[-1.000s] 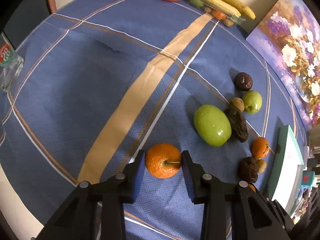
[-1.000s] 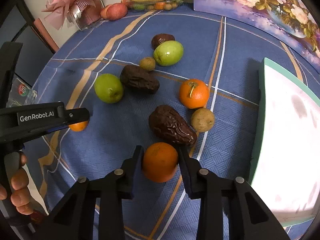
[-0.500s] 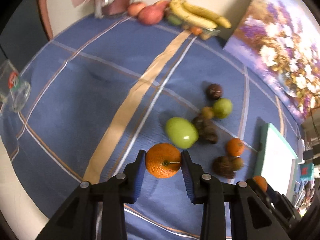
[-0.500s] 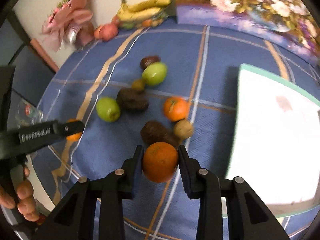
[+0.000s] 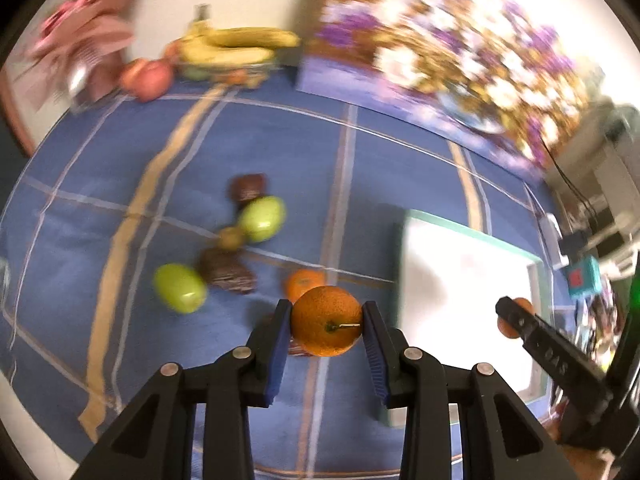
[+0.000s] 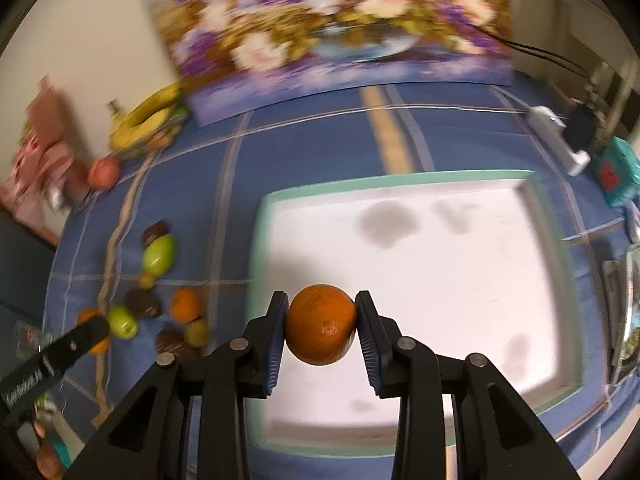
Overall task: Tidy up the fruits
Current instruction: 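Carry the orange in the left tool over the white tray while the right tool carries its orange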
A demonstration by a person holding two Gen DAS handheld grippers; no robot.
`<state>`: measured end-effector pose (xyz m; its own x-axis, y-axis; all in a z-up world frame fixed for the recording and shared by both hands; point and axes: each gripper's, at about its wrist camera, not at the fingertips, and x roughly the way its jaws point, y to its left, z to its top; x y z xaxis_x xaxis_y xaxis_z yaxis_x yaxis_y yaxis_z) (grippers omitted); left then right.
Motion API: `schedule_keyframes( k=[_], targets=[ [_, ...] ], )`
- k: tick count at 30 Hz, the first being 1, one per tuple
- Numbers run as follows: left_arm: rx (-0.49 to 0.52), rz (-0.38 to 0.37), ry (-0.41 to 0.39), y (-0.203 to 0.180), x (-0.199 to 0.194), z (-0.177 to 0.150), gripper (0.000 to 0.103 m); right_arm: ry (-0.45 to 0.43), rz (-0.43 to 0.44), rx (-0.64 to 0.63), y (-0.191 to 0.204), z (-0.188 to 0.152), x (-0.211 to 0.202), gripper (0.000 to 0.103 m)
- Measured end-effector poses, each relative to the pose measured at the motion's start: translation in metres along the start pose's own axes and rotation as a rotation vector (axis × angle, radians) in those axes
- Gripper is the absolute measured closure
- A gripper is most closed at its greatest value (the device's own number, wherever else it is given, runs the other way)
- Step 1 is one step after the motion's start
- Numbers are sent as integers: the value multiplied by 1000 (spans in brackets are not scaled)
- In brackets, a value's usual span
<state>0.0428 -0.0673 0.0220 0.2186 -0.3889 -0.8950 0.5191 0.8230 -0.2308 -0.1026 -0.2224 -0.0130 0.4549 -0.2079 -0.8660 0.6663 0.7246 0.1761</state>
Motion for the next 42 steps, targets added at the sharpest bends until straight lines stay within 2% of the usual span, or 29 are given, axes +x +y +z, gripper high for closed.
schedule_keyframes(
  k=[8,16,22,34,42],
  targets=[
    [152,-41,27,-72,34,4,66,-2,-72,87,-65,23,4,67],
    [259,-42,55,-117,74,-1,66,19,-116,121,-96,35,18,67],
    [289,-3,81,-124,102,-1,66,49,-130,136,-110,39,31,67],
    [313,46,132,-123,132,-8,66,110,-164,164,-126,32,65,67],
    [305,41,131,-120,132,-8,65,109,-172,150,-125,32,66,67]
  ],
)
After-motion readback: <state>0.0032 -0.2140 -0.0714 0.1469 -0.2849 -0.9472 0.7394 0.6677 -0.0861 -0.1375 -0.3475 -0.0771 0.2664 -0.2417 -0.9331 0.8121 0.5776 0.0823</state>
